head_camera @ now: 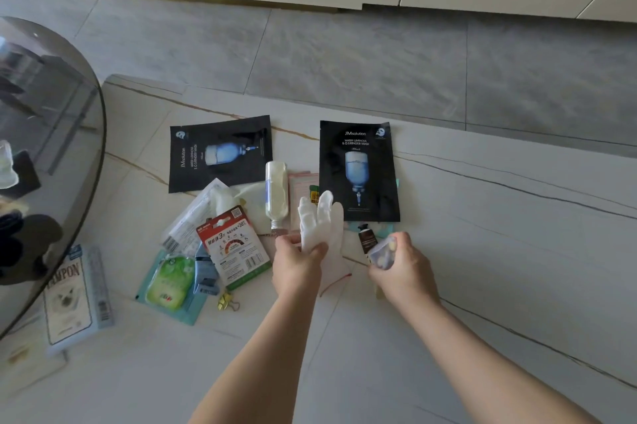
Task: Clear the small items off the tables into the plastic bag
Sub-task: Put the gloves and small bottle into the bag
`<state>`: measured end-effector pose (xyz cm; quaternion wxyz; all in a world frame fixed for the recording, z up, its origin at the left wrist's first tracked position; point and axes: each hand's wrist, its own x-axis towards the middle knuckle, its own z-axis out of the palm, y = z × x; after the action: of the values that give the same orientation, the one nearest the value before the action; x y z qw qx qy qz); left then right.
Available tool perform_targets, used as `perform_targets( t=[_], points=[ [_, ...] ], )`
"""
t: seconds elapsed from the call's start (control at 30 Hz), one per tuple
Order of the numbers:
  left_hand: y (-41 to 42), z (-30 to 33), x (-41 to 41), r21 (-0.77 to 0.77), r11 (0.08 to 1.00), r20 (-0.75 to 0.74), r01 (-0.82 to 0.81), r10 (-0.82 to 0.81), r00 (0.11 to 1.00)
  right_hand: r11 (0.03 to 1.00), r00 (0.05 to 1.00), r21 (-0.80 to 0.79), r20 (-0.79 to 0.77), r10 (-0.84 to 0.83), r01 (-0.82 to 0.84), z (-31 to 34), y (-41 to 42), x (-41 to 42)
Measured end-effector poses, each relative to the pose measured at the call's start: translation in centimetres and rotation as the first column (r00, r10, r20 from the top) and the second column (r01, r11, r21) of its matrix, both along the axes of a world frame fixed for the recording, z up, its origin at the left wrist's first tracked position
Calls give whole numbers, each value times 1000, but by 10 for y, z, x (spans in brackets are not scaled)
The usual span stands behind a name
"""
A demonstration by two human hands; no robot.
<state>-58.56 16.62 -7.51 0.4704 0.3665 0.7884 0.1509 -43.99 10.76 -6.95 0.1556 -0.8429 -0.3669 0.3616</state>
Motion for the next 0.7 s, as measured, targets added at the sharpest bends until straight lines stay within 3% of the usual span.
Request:
perform_targets(
  t=[0.1, 0.27, 0.47, 0.7],
  points=[
    [-12, 5, -2, -14, 1000, 107, -18, 20, 994, 997, 992, 32, -108, -61, 65, 5, -12, 1],
    [-41, 38, -18, -148, 966, 299, -213, 249, 921, 984, 950, -3, -258, -173, 178, 29, -29, -3],
    [-91, 116, -53, -190, 925, 323, -328, 374, 869, 952, 823, -10, -501, -269, 305, 103, -43, -25],
    [-171, 232, -98, -205, 858, 372, -471, 513, 773, 984, 769, -38, -619, -162, 176, 214, -80, -81]
  ],
)
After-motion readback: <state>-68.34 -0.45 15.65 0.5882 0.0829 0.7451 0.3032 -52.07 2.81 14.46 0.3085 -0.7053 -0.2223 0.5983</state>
